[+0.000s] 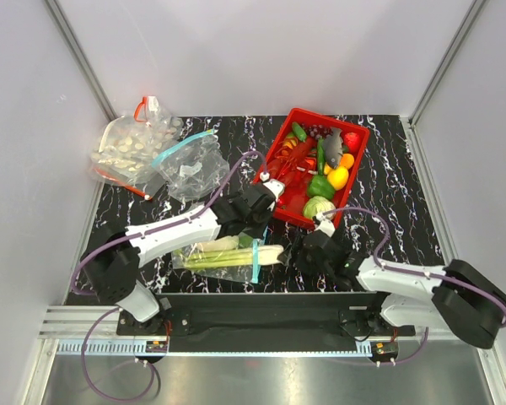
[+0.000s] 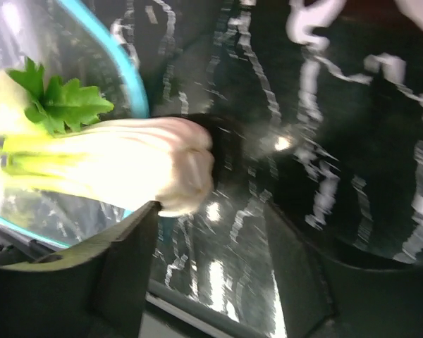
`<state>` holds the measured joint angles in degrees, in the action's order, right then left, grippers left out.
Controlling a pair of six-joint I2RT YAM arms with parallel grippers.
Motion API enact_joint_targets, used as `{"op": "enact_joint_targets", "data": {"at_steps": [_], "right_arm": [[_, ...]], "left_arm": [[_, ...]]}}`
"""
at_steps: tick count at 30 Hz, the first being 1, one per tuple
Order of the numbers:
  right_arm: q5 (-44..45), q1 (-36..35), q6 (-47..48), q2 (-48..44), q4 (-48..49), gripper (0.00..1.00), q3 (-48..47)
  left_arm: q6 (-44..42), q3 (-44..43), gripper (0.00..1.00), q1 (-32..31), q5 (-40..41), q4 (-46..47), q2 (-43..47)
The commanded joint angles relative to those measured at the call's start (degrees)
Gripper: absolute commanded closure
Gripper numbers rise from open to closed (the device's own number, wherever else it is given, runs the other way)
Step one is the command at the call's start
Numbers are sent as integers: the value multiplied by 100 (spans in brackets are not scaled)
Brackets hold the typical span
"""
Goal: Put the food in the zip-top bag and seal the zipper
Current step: Adjust the fake vegetable in the zipper food storage bag.
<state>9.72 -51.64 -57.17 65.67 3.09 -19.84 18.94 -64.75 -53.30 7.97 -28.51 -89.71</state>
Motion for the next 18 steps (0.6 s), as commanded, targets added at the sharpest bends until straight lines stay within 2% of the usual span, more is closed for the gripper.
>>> {"op": "enact_joint_targets", "data": {"at_steps": [1, 4, 5, 6, 11, 18], "right_arm": [[-294, 13, 169, 525, 981, 34, -204], [-277, 13, 451, 929, 1482, 51, -380], [-277, 22, 539, 965, 1579, 59, -424], [-286, 22, 636, 991, 1789, 62, -486], [-382, 22, 1321, 878, 2265, 72, -592], [-287, 13, 1823, 351, 2547, 73, -381]], "left_arm": [[-215, -310, 100, -102, 65, 249, -46], [-285, -301, 100, -154, -32, 311, -73], [-346, -301, 100, -172, -67, 346, -81], [-382, -301, 100, -207, -102, 346, -73], [-549, -328, 100, -269, -137, 294, -117], [-637, -345, 100, -313, -427, 294, -134]]}}
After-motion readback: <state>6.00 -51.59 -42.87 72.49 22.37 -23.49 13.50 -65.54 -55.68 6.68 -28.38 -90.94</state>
